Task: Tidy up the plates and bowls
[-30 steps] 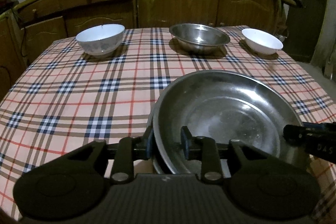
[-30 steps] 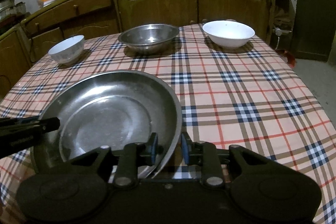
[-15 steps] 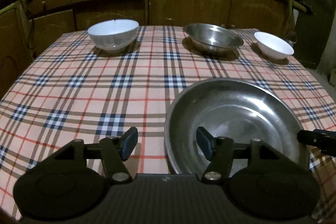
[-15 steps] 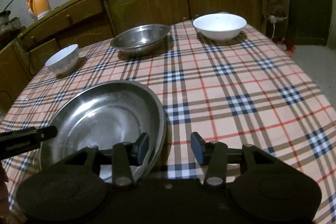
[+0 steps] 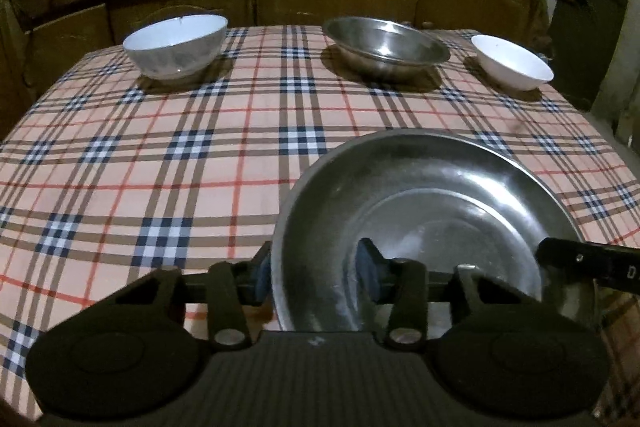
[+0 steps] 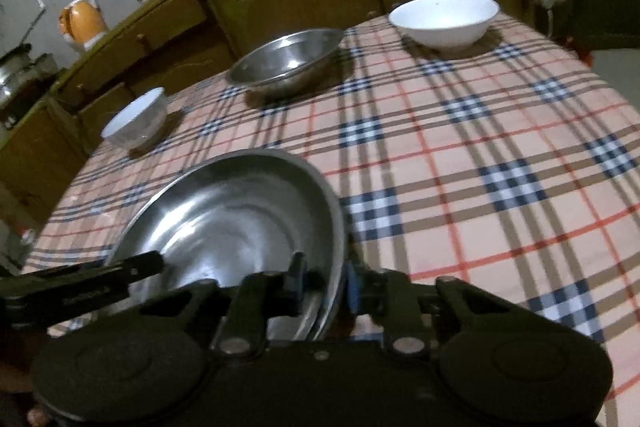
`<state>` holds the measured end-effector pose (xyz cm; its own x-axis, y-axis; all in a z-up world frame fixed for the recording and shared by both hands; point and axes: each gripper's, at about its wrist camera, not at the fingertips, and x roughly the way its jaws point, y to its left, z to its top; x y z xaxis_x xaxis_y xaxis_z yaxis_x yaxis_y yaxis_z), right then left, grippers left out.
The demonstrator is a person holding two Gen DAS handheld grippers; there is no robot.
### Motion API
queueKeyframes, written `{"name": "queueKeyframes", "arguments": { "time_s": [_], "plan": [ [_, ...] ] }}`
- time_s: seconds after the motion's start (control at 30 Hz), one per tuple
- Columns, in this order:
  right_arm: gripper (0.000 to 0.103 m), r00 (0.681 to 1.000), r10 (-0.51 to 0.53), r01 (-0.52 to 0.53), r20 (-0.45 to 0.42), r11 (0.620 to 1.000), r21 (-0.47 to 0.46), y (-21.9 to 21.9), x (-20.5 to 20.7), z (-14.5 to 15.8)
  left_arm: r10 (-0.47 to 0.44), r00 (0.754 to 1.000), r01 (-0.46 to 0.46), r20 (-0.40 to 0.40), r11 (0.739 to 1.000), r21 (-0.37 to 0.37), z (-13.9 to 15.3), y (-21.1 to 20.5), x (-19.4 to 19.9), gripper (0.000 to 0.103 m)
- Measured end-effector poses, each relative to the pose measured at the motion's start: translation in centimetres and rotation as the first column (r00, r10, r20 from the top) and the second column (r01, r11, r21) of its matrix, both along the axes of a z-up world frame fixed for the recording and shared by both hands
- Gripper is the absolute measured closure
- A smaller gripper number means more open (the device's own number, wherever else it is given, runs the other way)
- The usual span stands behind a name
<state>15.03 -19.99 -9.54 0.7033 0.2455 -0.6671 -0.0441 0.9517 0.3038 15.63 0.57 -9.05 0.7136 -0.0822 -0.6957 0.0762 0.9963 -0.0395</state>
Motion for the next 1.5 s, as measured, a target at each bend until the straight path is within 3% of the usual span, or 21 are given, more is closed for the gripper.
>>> {"name": "queueKeyframes", "arguments": {
  "time_s": [0.13, 0.23, 0.87, 1.17, 1.5],
  "plan": [
    [0.079, 1.0, -0.02, 0.02, 0.001, 1.0, -0.008, -0.2, -0.3, 0.3, 0.012, 0.999, -0.012, -0.03, 0.999, -0.032, 0.5, 0.2, 0.1, 0.068],
    [0.079, 0.999, -0.031, 0.032, 0.028, 0.999, -0.019, -0.7, -0.8, 1.3, -0.003, 1.0, 0.003, -0.004, 1.0, -0.016, 1.5, -0.7, -0.3, 0.068],
    [0.078, 0.979, -0.075, 0.089, 0.188, 0.994, -0.067, -3.8, -5.0, 12.5, -0.042, 0.991, 0.043, 0.124, 0.999, -0.003, 11.5, -4.9, -3.6, 0.068],
    [0.078, 0.979, -0.02, 0.034, 0.204, 0.997, -0.065, -1.5, -5.9, 14.6, -0.009, 0.991, 0.005, 0.135, 1.0, 0.031, 13.8, -2.8, -4.9, 0.068],
    [0.078, 0.975, 0.066, -0.053, 0.211, 0.996, -0.067, 3.5, -5.5, 15.0, 0.077, 0.986, -0.084, 0.148, 0.995, 0.044, 14.4, 1.3, -5.7, 0.068]
  ]
}}
